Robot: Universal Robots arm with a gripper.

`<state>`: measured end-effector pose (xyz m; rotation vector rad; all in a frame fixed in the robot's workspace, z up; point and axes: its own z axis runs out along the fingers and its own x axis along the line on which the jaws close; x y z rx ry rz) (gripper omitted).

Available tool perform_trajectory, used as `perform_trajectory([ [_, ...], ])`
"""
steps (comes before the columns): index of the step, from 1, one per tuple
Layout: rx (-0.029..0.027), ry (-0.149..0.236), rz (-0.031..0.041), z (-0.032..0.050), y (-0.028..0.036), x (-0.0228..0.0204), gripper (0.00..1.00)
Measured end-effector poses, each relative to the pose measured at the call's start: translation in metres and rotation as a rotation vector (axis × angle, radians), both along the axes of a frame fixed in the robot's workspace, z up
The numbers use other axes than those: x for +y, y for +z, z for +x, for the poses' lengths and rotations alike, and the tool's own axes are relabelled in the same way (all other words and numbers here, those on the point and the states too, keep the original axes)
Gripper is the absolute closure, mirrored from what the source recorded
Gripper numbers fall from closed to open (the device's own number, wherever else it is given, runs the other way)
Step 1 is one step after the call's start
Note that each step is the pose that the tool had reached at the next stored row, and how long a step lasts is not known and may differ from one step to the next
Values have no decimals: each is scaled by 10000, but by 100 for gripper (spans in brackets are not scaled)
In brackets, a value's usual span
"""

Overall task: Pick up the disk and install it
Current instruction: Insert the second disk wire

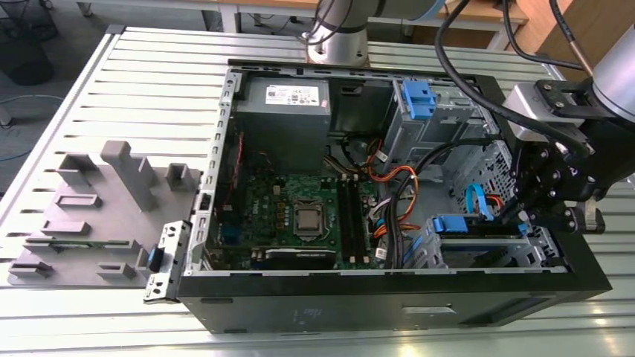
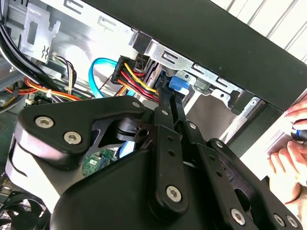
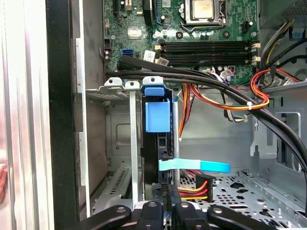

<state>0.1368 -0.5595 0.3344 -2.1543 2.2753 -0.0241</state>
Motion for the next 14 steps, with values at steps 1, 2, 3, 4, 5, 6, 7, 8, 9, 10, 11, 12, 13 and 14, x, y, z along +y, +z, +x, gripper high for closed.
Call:
perform_trajectory([
  [1,0,0,-1,0,0,0,84],
  [2,0,0,-2,0,0,0,84],
  [3,0,0,-2,0,0,0,84],
  [4,0,0,-2,0,0,0,84],
  [5,0,0,-2,0,0,0,84],
  [6,0,0,-3,0,0,0,84],
  [7,0,0,-3,0,-1,0,84],
  [8,0,0,-3,0,-1,0,84],
  [9,0,0,-3,0,0,0,84],
  [10,0,0,-1,0,3,0,84],
  [11,0,0,0,0,14,0,84],
  [12,0,-1,-2,0,30,0,84],
  [13,0,-1,-3,0,44,0,84],
  [14,0,0,-1,0,47,0,84],
])
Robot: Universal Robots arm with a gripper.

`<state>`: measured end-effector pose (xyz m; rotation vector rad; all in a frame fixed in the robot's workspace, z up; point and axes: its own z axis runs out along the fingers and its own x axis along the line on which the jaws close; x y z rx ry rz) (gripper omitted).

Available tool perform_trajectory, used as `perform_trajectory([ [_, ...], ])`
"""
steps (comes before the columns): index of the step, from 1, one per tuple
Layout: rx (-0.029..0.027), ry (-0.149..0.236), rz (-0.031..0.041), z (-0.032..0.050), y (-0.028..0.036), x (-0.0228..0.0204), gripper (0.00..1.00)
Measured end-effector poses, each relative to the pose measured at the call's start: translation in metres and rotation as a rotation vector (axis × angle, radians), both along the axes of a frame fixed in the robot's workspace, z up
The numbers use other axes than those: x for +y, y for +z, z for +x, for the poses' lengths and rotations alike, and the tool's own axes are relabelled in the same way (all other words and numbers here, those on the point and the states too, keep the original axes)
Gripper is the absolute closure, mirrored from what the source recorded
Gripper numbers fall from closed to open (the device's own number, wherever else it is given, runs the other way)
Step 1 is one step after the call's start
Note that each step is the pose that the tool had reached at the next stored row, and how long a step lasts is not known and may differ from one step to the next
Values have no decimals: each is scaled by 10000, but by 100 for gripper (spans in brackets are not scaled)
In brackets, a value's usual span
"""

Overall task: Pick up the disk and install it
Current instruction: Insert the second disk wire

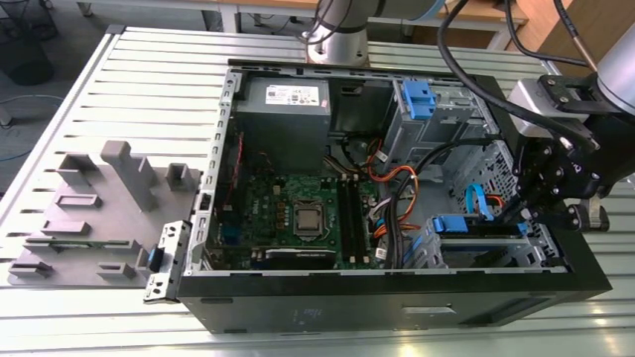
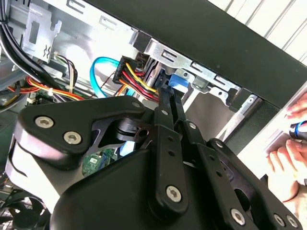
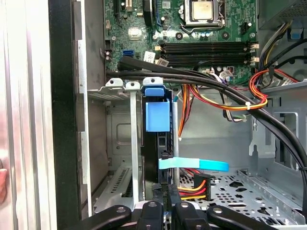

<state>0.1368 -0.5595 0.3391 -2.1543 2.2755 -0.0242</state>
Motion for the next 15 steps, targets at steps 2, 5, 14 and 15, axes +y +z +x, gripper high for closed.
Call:
perform_trajectory([
  [2,0,0,2,0,0,0,84],
  [5,0,0,-5,-4,5,5,84],
  [14,-2,2,9,-53,-2,26,84],
  [15,-3,10,16,-58,-3,26,84],
])
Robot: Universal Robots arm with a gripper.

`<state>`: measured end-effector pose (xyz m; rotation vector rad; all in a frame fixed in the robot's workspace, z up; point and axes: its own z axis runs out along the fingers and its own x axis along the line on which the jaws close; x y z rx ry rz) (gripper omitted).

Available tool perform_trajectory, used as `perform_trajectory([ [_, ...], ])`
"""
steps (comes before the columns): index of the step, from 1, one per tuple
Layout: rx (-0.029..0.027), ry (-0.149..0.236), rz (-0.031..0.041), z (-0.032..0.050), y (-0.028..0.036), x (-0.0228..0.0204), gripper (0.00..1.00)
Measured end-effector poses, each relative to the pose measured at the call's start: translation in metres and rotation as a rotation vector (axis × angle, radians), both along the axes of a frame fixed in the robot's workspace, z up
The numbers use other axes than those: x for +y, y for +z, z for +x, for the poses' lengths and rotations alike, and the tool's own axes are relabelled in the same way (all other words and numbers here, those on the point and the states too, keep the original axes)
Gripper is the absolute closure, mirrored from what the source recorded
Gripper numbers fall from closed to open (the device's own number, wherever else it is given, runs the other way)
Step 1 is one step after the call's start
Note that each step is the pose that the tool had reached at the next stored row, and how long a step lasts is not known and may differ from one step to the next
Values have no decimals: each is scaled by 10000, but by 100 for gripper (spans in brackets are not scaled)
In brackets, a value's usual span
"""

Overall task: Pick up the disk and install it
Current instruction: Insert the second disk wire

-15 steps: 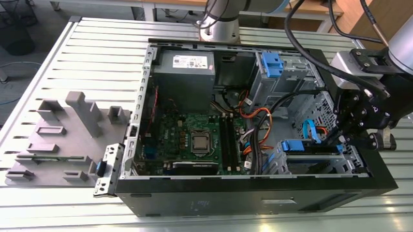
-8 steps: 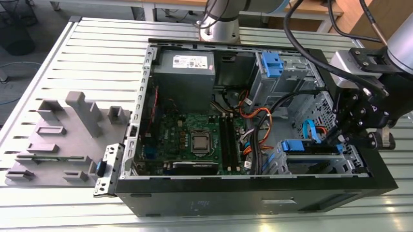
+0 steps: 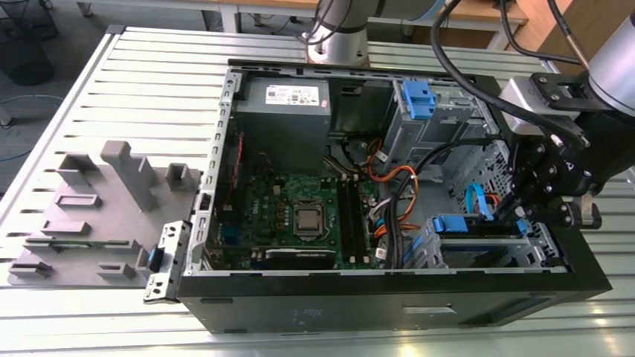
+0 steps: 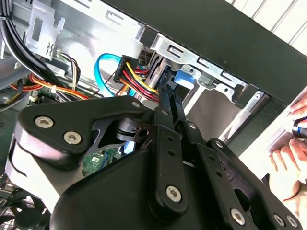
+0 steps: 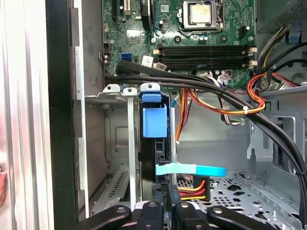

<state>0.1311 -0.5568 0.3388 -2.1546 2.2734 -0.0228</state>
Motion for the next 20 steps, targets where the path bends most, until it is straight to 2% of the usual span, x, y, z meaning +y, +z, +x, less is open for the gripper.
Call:
perform_trajectory([
  [11,-1,411,3,-1,-6,0,84],
  [20,-2,411,4,-9,-18,1,84],
])
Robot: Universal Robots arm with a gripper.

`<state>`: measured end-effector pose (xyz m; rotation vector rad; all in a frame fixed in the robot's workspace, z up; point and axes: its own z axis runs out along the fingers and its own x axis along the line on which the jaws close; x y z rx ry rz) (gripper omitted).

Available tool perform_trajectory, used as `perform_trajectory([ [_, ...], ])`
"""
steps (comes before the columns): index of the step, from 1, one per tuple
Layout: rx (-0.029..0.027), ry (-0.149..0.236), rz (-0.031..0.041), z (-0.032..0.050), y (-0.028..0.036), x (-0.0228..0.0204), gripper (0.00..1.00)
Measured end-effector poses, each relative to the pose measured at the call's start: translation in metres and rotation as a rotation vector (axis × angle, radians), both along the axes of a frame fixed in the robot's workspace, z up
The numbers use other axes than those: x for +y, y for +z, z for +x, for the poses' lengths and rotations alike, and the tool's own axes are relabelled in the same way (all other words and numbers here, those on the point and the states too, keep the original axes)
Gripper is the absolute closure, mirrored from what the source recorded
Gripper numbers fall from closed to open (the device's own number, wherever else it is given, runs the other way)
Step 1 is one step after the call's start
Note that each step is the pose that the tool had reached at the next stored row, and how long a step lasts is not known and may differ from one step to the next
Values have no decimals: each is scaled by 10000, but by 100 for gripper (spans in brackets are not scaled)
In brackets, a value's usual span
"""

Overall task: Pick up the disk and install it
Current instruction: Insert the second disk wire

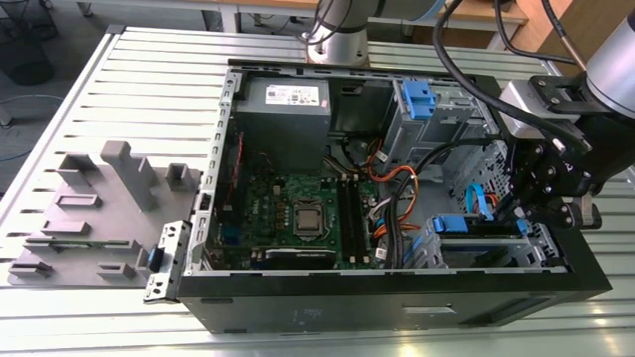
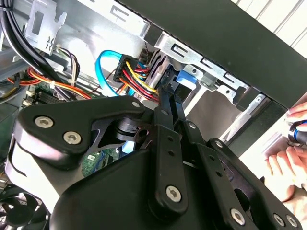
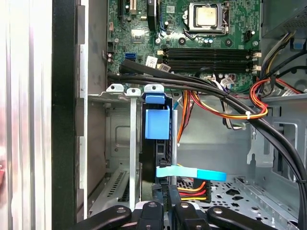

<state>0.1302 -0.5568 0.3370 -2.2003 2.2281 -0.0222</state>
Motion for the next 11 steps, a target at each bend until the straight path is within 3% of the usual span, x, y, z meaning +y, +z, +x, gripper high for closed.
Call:
perform_trajectory([
  [11,0,-1,-2,-5,-17,-1,84],
])
